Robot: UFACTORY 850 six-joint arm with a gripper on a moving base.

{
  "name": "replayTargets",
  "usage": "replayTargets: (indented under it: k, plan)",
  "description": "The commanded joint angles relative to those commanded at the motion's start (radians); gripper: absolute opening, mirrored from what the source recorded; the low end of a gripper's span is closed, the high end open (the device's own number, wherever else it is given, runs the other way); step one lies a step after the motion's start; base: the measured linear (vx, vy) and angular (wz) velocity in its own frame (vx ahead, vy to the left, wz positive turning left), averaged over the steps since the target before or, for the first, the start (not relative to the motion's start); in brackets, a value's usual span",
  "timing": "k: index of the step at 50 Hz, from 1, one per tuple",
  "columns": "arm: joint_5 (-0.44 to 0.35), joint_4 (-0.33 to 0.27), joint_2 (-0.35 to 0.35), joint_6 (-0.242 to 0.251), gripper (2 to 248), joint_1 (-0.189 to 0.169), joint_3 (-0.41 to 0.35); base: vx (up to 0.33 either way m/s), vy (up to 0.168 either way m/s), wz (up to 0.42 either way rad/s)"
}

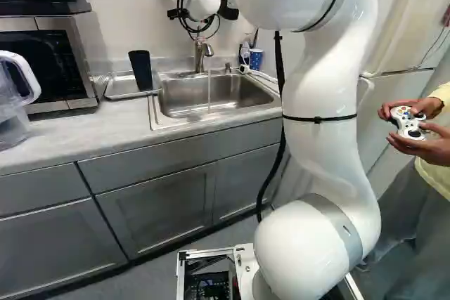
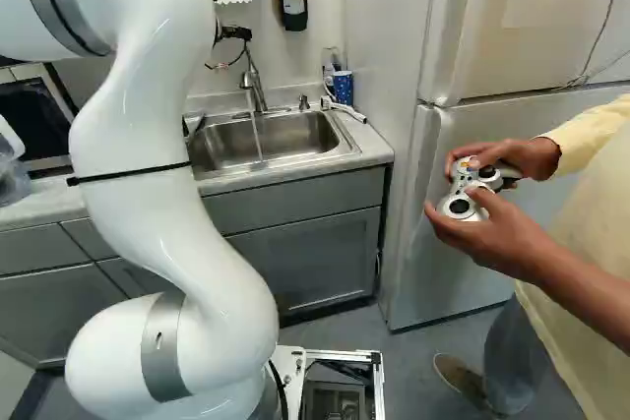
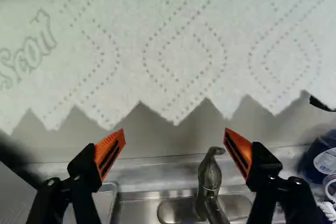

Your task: Rinse the cup and place it in the tray

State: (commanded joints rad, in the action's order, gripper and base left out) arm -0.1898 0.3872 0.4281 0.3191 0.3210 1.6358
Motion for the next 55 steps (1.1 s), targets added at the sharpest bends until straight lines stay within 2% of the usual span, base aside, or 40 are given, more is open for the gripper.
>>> replayTargets:
  k: [21,55]
  plan:
    - [0.007,0.000,0.000,0.000,247,0.000,0.000,0.000,0.000,0.000]
    - [0.076,0.000,-0.013,0.000,247,-0.005,-0.016,0.000,0.000,0.000]
